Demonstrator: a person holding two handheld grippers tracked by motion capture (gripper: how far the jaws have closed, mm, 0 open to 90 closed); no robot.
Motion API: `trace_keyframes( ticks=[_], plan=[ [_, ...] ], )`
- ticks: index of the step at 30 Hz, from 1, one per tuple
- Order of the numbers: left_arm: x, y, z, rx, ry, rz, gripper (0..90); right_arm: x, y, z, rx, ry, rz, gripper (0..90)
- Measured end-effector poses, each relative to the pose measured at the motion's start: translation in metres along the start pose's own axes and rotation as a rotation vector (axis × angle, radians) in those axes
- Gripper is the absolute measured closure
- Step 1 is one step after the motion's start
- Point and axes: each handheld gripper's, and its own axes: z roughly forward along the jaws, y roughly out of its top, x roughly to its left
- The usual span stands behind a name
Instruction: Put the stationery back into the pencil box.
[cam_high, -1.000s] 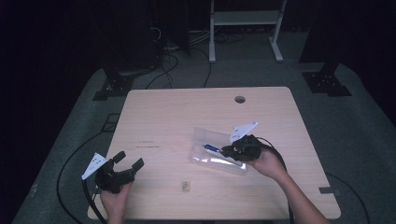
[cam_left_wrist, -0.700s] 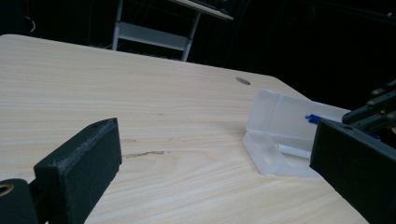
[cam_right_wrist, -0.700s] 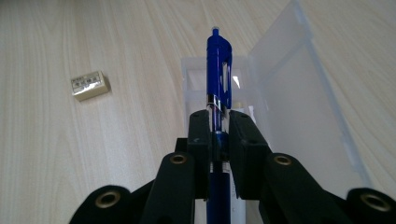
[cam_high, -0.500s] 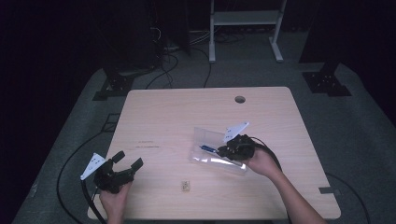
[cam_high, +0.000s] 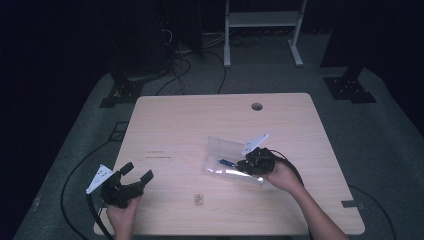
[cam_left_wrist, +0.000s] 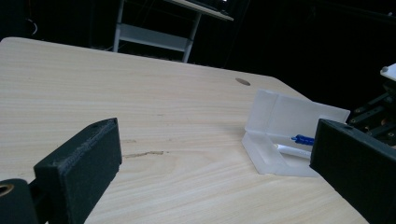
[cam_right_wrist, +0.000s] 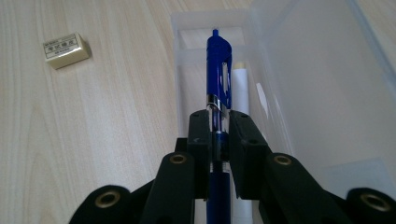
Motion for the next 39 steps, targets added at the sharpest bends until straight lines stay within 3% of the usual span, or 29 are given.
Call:
trace_keyframes(
  ticks=[17, 39],
  plan=[
    [0.0, 0.0, 0.0, 0.0, 0.0, 0.0, 1.1, -0.001, -0.012, 0.023, 0.044, 0.024, 0.013, 78.8],
    [0.0, 0.0, -0.002, -0.007, 0.001, 0.002, 1.1, -0.006, -0.02, 0.033, 0.057, 0.037, 0.026, 78.5]
  ],
)
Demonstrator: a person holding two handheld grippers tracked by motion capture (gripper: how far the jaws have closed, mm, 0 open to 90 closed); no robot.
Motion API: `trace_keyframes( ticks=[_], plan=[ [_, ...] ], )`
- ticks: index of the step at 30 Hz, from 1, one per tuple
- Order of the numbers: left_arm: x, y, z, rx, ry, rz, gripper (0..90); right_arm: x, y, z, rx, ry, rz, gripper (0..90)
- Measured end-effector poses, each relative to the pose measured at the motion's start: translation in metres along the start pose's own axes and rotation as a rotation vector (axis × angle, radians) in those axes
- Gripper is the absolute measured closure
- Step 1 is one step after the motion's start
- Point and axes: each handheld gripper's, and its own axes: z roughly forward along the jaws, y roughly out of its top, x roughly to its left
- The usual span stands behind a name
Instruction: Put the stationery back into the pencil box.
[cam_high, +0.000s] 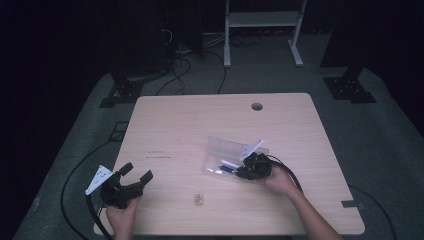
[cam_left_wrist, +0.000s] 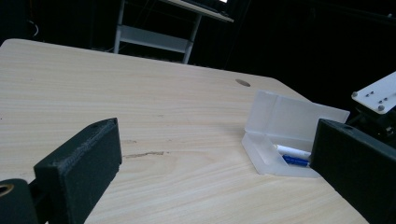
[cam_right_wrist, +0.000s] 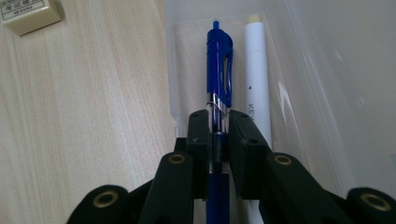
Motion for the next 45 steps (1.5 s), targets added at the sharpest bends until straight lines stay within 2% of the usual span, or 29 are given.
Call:
trace_keyframes(
  ticks=[6, 9, 12, 17, 21, 25, 35, 39, 42, 45],
  plan=[
    [0.0, 0.0, 0.0, 0.001, 0.0, 0.0, 1.1, 0.0, -0.001, 0.0, -0.011, -0.006, 0.0, 77.8],
    [0.0, 0.0, 0.001, 0.004, 0.0, -0.005, 1.1, 0.0, -0.002, -0.002, -0.026, -0.004, 0.019, 74.6],
    [-0.001, 0.0, 0.001, 0.007, 0.0, 0.001, 1.2, 0.001, -0.002, -0.005, -0.03, -0.009, 0.011, 72.9],
    [-0.001, 0.0, 0.0, 0.009, 0.0, 0.006, 1.1, 0.001, -0.002, -0.016, -0.065, -0.038, 0.009, 71.8],
    [-0.001, 0.0, 0.001, 0.009, 0.001, 0.006, 1.1, 0.001, -0.002, -0.025, -0.089, -0.044, 0.01, 70.9],
    [-0.001, 0.0, 0.001, 0.01, 0.001, 0.007, 1.1, 0.007, 0.0, -0.03, -0.097, -0.045, -0.017, 70.8],
    [-0.001, 0.0, 0.001, 0.009, 0.0, 0.006, 1.1, 0.027, 0.009, -0.033, -0.113, -0.008, -0.063, 69.5],
    [-0.001, 0.0, 0.001, 0.007, 0.001, 0.004, 1.1, 0.035, 0.011, -0.03, -0.109, 0.012, -0.067, 66.6],
    [-0.001, -0.001, 0.002, 0.008, 0.0, 0.006, 1.1, 0.04, 0.014, -0.028, -0.11, 0.036, -0.067, 61.1],
    [-0.002, -0.001, 0.002, 0.01, -0.001, 0.007, 1.1, 0.045, 0.018, -0.026, -0.114, 0.051, -0.083, 58.5]
  ],
)
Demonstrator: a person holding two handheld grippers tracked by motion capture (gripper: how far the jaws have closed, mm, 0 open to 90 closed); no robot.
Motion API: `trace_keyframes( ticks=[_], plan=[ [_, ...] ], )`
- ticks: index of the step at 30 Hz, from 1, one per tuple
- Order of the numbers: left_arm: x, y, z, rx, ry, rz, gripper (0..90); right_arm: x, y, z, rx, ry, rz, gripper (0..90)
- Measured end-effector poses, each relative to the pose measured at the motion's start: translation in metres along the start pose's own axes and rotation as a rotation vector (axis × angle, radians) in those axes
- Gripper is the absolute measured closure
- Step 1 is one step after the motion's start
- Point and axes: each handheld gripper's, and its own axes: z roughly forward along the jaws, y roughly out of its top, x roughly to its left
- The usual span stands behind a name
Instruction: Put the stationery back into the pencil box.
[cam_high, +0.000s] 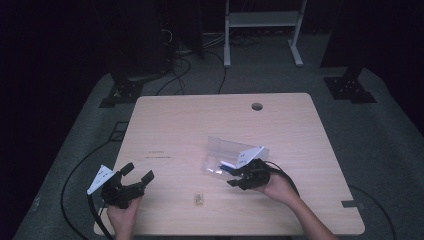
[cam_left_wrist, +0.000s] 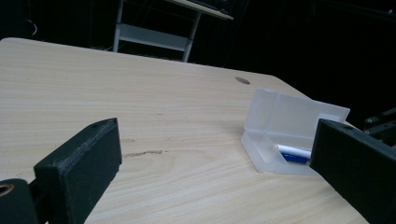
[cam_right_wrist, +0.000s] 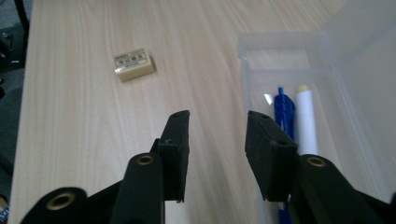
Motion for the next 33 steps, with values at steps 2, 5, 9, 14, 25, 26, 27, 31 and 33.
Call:
trace_keyframes(
  ticks=[2, 5, 9, 14, 25, 26, 27, 31, 33],
  plan=[
    [0.0, 0.0, 0.0, 0.001, 0.0, 0.0, 1.1, 0.004, 0.004, 0.002, 0.0, 0.009, -0.004, 56.3],
    [0.0, 0.0, 0.0, 0.0, 0.0, 0.0, 1.2, 0.01, 0.009, 0.009, 0.0, 0.038, -0.019, 52.7],
    [0.001, 0.0, -0.001, 0.0, 0.001, 0.002, 1.1, 0.017, 0.015, 0.016, 0.006, 0.046, -0.033, 48.7],
    [0.0, 0.001, -0.002, -0.004, 0.003, -0.001, 1.1, 0.023, 0.021, 0.023, -0.003, 0.068, -0.044, 45.9],
    [0.0, 0.001, -0.001, 0.004, 0.002, 0.012, 1.1, 0.035, 0.03, 0.042, -0.005, 0.109, -0.056, 41.3],
    [-0.001, 0.001, -0.001, 0.001, 0.002, 0.009, 1.1, 0.036, 0.031, 0.043, -0.003, 0.11, -0.061, 41.1],
    [0.0, 0.001, -0.001, 0.001, 0.002, 0.01, 1.1, 0.037, 0.032, 0.045, -0.004, 0.113, -0.059, 41.0],
    [0.0, 0.001, -0.001, 0.001, 0.001, 0.009, 1.1, 0.039, 0.034, 0.052, 0.0, 0.121, -0.063, 39.8],
    [-0.001, 0.001, -0.001, 0.004, 0.0, 0.012, 1.1, 0.04, 0.036, 0.055, 0.003, 0.123, -0.07, 39.6]
  ],
)
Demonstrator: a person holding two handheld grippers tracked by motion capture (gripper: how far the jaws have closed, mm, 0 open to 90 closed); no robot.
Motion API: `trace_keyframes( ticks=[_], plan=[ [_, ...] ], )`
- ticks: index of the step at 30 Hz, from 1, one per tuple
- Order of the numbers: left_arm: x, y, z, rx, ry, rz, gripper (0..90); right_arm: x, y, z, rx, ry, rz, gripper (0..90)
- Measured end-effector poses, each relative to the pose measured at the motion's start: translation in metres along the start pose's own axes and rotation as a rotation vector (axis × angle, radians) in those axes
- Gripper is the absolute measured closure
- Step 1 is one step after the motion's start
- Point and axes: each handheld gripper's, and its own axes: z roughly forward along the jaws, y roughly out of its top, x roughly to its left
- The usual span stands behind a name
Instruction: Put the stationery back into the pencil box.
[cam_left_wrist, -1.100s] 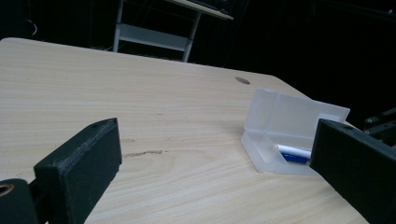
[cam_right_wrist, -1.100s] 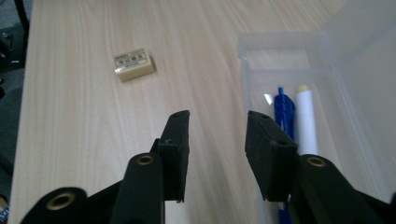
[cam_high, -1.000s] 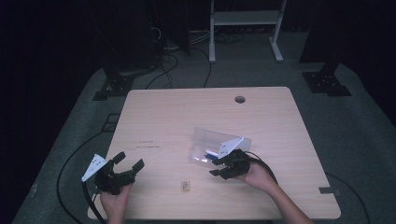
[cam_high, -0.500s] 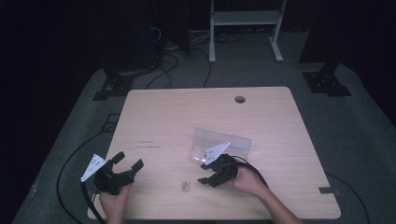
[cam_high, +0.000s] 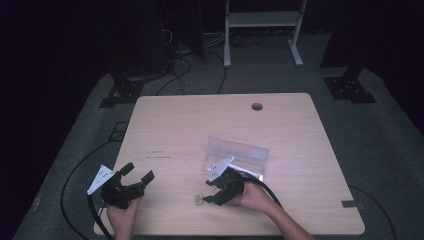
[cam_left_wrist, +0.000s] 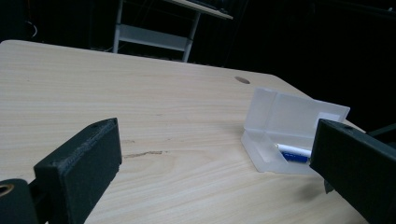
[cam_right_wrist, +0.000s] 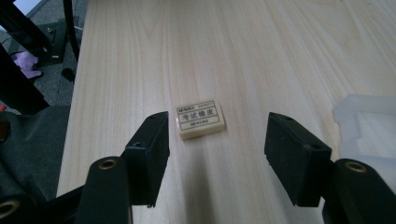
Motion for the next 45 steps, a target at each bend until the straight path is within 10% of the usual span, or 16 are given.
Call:
trace_keyframes(
  ticks=[45],
  plan=[
    [0.0, 0.0, -0.001, -0.004, 0.002, -0.002, 1.2, 0.005, 0.007, 0.038, 0.067, 0.031, -0.047, 55.9]
  ],
)
